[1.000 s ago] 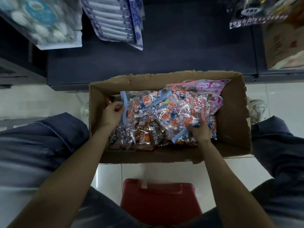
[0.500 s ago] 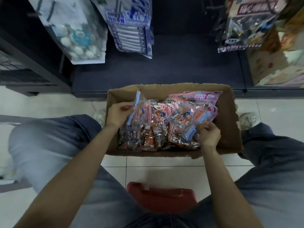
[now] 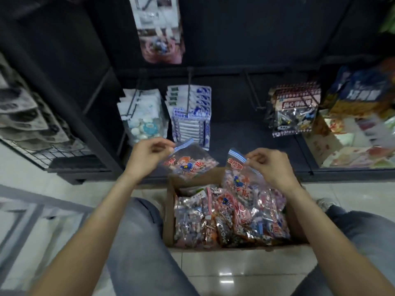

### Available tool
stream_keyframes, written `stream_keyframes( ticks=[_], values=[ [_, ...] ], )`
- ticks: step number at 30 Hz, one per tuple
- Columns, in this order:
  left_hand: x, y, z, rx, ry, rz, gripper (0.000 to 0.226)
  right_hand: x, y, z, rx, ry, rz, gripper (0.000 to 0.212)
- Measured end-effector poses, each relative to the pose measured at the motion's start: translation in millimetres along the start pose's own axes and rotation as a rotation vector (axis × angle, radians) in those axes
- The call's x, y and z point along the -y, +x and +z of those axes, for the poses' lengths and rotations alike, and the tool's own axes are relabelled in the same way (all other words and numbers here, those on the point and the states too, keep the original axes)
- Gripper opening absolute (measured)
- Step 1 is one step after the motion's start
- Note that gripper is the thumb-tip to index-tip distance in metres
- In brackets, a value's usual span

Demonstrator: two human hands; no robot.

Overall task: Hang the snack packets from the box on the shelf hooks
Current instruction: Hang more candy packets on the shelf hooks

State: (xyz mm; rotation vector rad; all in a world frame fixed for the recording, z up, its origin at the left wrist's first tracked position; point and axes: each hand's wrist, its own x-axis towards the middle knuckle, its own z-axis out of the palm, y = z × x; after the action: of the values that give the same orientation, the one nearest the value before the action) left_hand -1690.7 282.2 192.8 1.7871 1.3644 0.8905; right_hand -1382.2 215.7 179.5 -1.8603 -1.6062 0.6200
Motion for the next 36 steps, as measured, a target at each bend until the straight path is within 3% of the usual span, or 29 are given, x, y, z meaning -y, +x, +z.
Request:
stream_keyframes(
  ticks=[3,7,10,13,22,27,30,36],
  values=[
    [-33,16,-31,-0.133,0.116,0.17,0.017,44,20,-11,-0.002,0.043,-0.17,0.007],
    [-55,44,-63,-0.243,0.384,0.343,0.007,93,52,-9,-0.102,-0.097,-0.473,0.008],
    [-58,62,-88,-0.265,0.428,0.332,0.006,129,75,-6,-0.126,-0.11,-0.678,0.006],
    [-64,77,-112,-0.272,0.321,0.26,0.006,169,97,-1,-0.153,-0.148,-0.829,0.004],
    [-103,98,-143,-0.035,-0.153,0.127,0.009,238,143,22,-0.066,0.133,-0.816,0.005],
    [-85,97,-176,0.142,-0.172,-0.022,0.016,253,148,32,-0.06,0.049,-0.956,0.005],
    [-65,97,-193,0.081,-0.115,-0.054,0.017,268,157,37,-0.055,-0.046,-1.008,0.005],
    [-74,119,-210,-0.261,-0.232,0.012,0.01,310,188,45,-0.06,-0.13,-1.041,0.004]
  ],
)
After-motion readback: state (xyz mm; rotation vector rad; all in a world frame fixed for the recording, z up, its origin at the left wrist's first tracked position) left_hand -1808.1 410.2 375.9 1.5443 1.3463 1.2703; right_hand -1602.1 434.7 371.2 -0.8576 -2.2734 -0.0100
